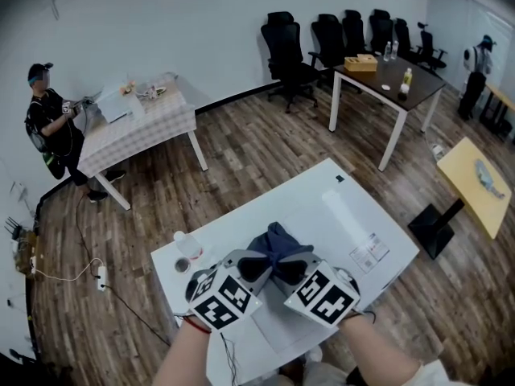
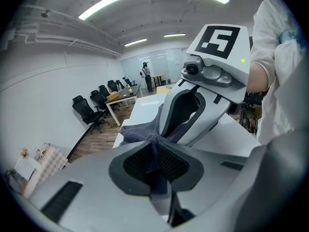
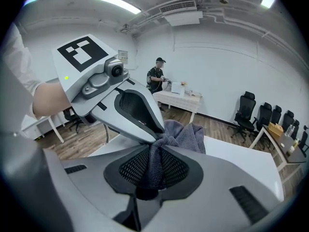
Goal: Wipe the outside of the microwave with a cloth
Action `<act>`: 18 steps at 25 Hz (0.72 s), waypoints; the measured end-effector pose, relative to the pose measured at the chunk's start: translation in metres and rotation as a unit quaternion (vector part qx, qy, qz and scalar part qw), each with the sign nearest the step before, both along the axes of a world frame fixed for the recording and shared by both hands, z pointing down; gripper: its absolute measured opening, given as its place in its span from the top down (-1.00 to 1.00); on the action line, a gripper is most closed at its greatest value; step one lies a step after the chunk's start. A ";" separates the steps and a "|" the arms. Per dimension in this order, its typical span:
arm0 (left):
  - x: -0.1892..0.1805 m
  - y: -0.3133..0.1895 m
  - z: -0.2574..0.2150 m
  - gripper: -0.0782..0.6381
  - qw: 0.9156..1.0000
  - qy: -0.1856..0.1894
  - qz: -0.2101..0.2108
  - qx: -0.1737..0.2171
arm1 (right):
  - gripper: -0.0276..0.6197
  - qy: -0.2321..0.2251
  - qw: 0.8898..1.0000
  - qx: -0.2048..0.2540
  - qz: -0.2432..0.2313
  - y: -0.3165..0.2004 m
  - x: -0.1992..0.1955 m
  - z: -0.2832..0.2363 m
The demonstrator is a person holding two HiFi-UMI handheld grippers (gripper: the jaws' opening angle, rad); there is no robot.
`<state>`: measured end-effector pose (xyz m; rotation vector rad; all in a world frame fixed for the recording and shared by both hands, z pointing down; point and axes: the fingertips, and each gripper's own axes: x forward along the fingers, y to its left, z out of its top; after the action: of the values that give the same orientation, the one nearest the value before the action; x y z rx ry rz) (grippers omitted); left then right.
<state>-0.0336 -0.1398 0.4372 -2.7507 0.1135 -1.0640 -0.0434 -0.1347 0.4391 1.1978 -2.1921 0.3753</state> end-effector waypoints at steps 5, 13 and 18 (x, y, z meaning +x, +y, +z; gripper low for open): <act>-0.035 0.020 -0.003 0.67 0.999 0.026 -0.012 -0.014 | 0.64 -0.002 1.000 -0.002 -0.014 0.021 -0.035 -0.003; -0.057 0.062 -0.008 0.67 0.998 0.047 0.005 -0.030 | 0.64 0.005 1.000 -0.002 -0.020 0.063 -0.058 -0.009; -0.061 0.091 -0.008 0.67 0.997 0.063 0.013 -0.047 | 0.64 0.002 1.000 -0.004 -0.023 0.091 -0.062 -0.007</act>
<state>-0.0943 -0.0492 0.4297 -2.8937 0.0454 -0.9108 -0.1050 -0.0438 0.4323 1.1422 -2.2090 0.3625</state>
